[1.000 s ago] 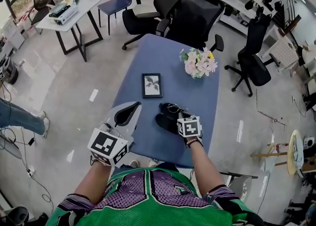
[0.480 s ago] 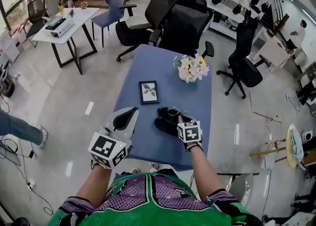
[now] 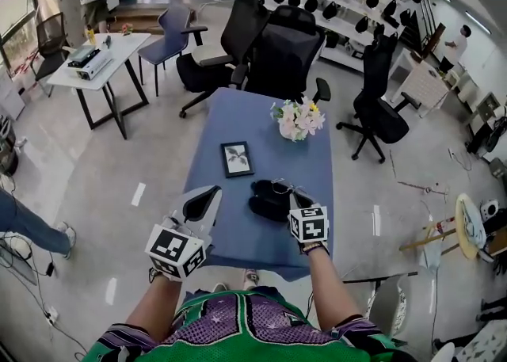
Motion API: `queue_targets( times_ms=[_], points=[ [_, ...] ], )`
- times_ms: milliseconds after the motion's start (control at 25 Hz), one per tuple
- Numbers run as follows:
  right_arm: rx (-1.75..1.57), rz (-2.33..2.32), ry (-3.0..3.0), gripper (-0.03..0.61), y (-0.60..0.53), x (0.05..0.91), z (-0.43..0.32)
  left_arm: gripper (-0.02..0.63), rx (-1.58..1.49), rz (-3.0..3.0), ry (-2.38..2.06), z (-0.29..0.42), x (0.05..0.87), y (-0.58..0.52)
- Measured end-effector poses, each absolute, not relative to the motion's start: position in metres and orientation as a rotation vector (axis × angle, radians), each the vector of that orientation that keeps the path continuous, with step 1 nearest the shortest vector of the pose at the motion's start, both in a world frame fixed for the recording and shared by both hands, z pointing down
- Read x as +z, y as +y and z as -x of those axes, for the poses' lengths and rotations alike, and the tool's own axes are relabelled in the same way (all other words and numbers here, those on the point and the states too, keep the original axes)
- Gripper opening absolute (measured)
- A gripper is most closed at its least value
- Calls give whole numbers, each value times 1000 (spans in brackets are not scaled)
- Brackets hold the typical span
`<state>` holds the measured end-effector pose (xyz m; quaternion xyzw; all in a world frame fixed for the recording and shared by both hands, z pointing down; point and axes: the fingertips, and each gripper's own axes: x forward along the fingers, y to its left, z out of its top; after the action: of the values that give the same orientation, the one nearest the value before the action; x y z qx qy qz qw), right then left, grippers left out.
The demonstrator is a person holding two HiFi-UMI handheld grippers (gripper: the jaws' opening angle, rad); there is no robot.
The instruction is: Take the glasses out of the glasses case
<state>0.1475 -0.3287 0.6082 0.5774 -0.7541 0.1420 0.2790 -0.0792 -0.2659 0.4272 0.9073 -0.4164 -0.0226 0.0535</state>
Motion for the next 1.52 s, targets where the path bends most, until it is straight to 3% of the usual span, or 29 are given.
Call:
queue_targets(
  times_ms=[1520],
  points=[
    [98,-1896,-2536,5,-225,388,-117,17,-142,-2920,-1148,51,362,-249]
  ],
)
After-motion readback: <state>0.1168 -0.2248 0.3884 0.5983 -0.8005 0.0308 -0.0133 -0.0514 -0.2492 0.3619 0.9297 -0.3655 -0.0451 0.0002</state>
